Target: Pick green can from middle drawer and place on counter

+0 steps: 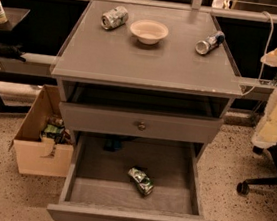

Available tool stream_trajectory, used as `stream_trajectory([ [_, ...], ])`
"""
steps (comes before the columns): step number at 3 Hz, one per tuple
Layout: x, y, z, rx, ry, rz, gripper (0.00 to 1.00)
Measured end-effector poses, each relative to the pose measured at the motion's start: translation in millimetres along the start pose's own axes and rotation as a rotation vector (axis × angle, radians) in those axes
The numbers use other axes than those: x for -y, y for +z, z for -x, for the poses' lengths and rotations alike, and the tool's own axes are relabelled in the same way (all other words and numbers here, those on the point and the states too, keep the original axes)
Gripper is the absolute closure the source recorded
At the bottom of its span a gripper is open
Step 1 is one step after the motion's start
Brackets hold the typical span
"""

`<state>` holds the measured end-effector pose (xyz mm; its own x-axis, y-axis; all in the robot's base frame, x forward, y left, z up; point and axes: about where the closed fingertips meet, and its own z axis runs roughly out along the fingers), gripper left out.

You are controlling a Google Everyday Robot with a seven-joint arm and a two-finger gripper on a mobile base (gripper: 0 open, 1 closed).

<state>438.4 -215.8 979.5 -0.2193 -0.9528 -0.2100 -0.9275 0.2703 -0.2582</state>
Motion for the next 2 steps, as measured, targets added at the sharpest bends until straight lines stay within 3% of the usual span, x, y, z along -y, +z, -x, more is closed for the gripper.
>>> stream_trajectory([
  [2,1,14,1,0.018,-0.010,0.010,0.00],
])
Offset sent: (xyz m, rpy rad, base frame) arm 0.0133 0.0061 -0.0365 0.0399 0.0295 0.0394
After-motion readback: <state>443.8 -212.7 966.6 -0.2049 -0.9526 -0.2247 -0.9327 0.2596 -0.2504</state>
